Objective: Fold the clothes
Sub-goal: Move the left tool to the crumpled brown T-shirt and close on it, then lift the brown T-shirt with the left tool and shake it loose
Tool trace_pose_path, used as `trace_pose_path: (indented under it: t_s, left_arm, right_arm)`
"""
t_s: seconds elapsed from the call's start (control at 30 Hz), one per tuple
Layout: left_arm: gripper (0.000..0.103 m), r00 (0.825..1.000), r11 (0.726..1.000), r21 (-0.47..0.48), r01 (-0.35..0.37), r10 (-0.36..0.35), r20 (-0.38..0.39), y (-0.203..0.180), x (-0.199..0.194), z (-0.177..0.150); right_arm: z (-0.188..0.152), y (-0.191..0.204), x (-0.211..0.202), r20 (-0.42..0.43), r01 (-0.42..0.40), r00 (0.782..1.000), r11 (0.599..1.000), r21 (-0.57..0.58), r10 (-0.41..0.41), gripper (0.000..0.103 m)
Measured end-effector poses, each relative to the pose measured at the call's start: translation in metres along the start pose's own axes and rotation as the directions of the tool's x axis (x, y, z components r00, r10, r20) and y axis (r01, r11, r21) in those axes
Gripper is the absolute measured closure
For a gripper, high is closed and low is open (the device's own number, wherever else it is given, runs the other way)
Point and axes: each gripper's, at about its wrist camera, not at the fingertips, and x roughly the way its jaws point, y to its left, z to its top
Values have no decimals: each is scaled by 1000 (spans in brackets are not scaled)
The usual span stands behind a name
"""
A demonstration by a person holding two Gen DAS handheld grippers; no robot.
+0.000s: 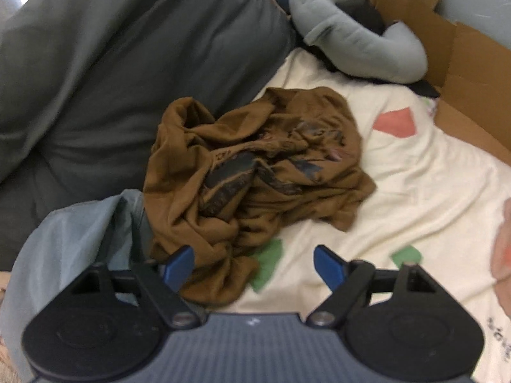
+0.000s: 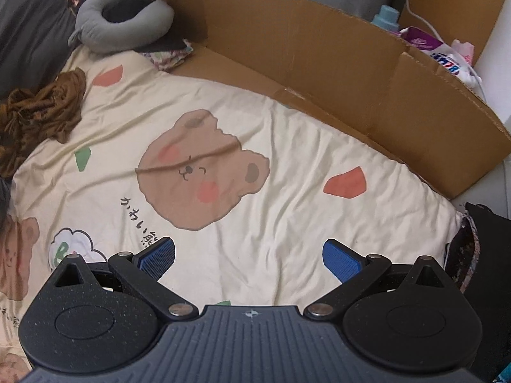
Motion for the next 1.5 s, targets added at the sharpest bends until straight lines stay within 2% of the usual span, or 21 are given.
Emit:
trace_pose_path:
  t_s: [0.13,0.47,0.63,0.67,0.73,0.8,0.87,1.1,1.23,1.5]
  left_arm:
    - [13,1000,1000,22,-19,19,21,4,22,6]
    - [15,997,998,23,-53,51,56,11,65,12]
    - [19,998,998,-46,-43,45,53,15,76,13]
    - [21,997,998,-41,-46,49,60,14,77,13]
    - [39,995,998,-21,-59,61,83,12,79,12]
    - [74,993,998,-39,-50,53,103,13,75,11]
    - [87,990,997,-69,-40,49,133,13,67,11]
    - [93,982,996,-74,40,-26,188,15,41,9]
    - [95,972,995,-40,96,-85,218,10,21,7]
    - [98,937,973,52,223,-229,265,-7,-27,12]
  right_arm:
    - [1,8,12,-17,0,1000,1000,-10,0,1]
    - [-3,30,28,-23,-35,999,998,-49,34,1]
    - [-7,34,32,-26,-69,997,996,-57,67,1]
    - [-8,34,32,-28,-77,997,996,-52,76,1]
    - [-10,34,34,-36,-89,996,995,-49,87,1]
    - [-13,35,35,-42,-89,995,994,-57,87,1]
    - [-15,35,35,-42,-88,995,994,-64,85,1]
    - [-16,29,35,-34,-97,995,994,-40,96,1]
    - [-18,26,33,-33,-105,994,994,-41,103,1]
    - [-19,23,33,-38,-112,993,993,-28,111,1]
